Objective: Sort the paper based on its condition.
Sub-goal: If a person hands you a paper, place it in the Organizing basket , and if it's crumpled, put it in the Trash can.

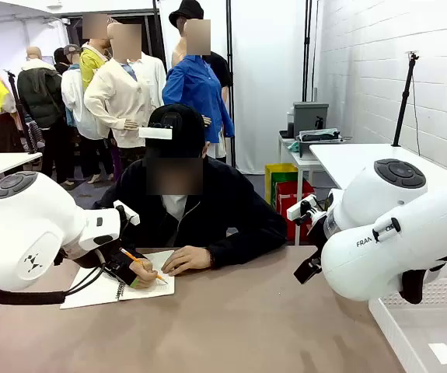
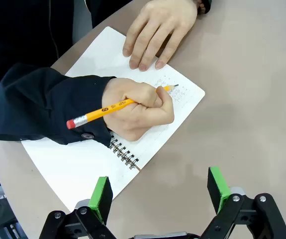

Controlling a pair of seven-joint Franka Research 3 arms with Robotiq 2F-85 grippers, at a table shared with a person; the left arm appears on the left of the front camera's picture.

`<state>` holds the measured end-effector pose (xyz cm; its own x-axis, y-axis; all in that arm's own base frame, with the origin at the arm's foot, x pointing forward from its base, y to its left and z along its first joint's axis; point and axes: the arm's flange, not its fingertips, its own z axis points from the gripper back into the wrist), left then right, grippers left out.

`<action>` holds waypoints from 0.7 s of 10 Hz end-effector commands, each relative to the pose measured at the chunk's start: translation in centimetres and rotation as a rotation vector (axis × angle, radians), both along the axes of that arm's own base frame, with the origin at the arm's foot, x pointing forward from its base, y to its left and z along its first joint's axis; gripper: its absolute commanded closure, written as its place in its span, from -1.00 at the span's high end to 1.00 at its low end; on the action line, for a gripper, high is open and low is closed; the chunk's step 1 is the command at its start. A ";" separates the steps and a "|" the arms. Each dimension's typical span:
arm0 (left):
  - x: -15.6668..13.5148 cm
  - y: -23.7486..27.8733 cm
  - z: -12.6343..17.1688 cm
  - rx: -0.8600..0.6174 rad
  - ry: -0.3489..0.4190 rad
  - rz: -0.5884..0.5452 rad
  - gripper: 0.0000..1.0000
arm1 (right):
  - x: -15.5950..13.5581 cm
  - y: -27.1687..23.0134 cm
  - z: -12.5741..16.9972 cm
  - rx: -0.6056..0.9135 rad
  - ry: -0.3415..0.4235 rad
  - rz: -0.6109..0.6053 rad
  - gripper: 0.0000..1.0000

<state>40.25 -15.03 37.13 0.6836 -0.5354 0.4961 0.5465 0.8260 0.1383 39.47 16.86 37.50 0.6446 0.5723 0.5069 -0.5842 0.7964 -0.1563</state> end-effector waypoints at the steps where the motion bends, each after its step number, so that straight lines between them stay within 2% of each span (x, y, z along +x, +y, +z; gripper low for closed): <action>1: 0.0 0.0 0.0 0.000 0.000 0.000 1.00 | 0.0 0.0 0.0 0.000 0.000 0.000 1.00; 7: 0.0 0.0 0.0 0.000 0.000 0.000 1.00 | 0.0 0.0 0.0 0.000 0.000 0.000 1.00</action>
